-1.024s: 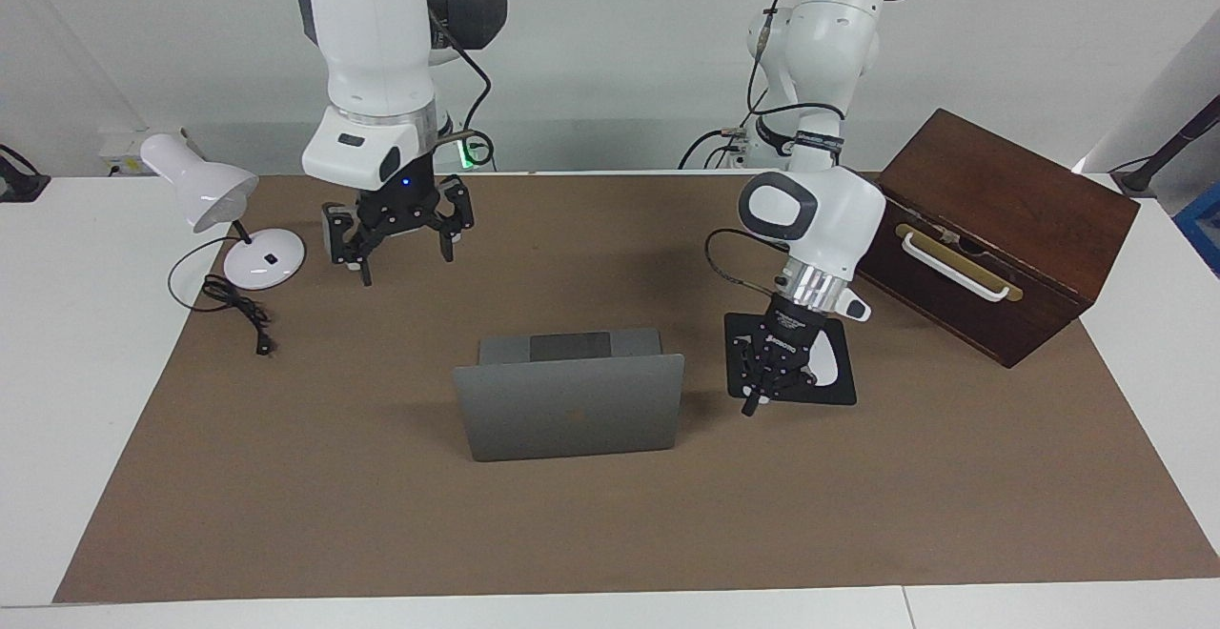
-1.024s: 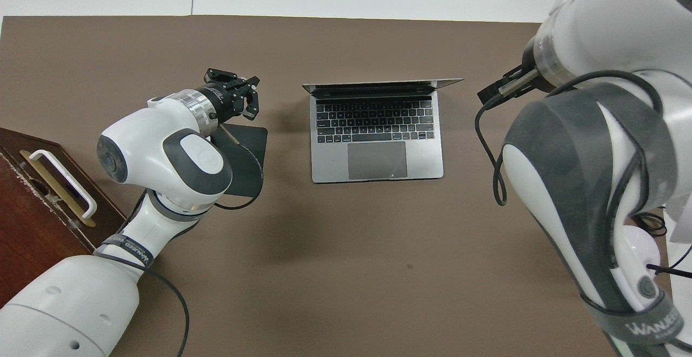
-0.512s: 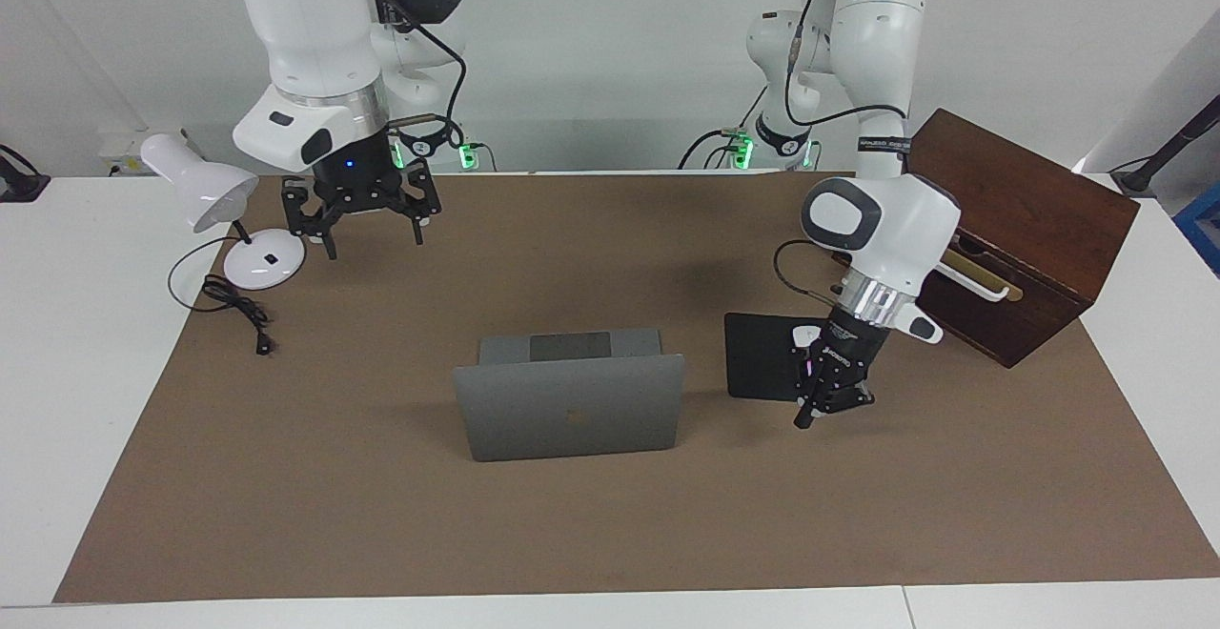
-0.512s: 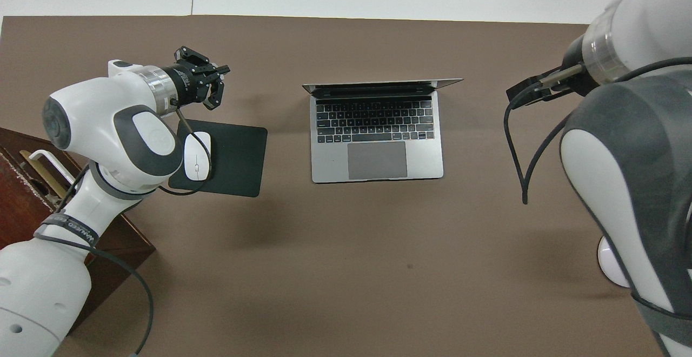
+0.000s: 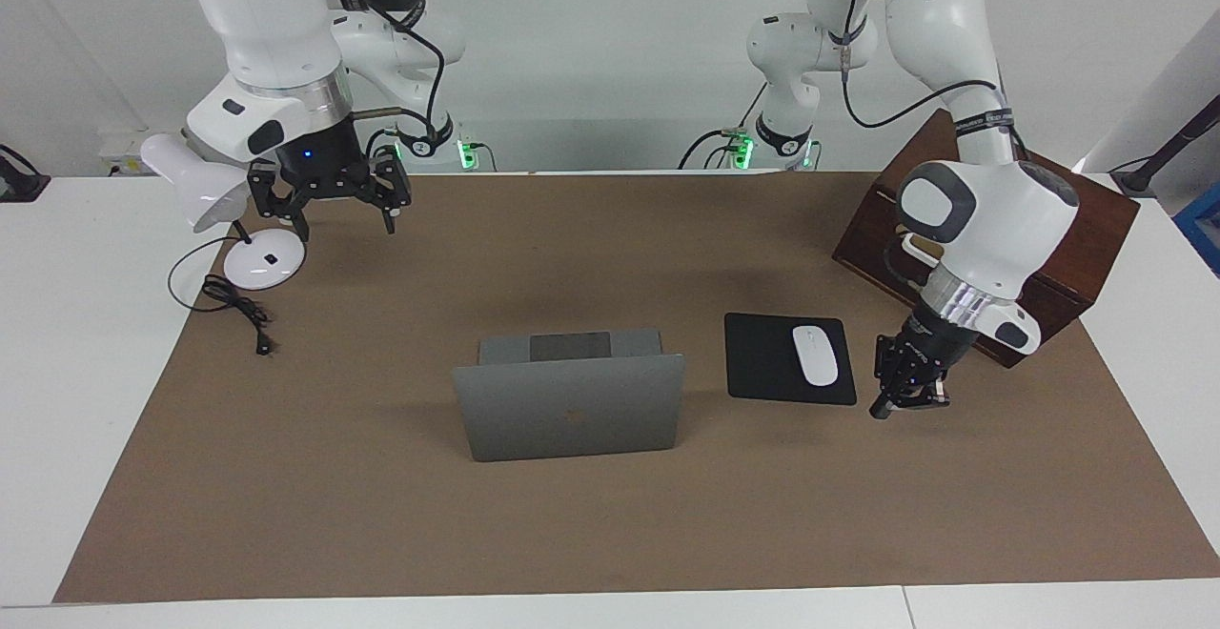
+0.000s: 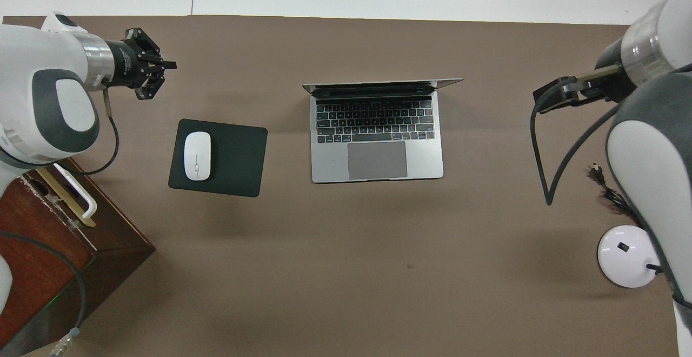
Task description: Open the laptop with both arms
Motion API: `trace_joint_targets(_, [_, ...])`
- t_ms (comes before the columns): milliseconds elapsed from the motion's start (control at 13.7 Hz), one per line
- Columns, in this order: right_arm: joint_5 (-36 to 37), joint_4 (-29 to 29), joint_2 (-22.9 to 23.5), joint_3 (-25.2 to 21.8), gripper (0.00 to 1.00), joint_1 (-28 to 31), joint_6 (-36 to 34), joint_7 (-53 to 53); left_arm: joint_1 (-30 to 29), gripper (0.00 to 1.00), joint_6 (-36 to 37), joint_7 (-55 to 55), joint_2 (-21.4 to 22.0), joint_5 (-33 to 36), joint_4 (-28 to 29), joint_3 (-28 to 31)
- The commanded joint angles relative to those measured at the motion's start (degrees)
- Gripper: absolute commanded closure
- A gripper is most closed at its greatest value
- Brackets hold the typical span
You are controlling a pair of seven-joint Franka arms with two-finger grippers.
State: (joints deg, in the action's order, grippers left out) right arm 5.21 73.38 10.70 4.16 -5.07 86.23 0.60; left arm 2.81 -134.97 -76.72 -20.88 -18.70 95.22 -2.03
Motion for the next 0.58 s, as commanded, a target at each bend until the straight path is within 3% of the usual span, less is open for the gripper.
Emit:
trace_joint_targets(0, [-2.21,0.54,-1.12,0.59,0.0,2.08,-1.06,0.81,-0.52,1.0,8.9,6.9,0.32,7.96,-3.1,-0.17])
trace_joint_targets(512, [-4.15,1.33,-3.67,-1.43,0.0,3.66,-5.27,2.47,-4.39,1.0,32.02,27.3,6.9,14.73,-4.69,0.62])
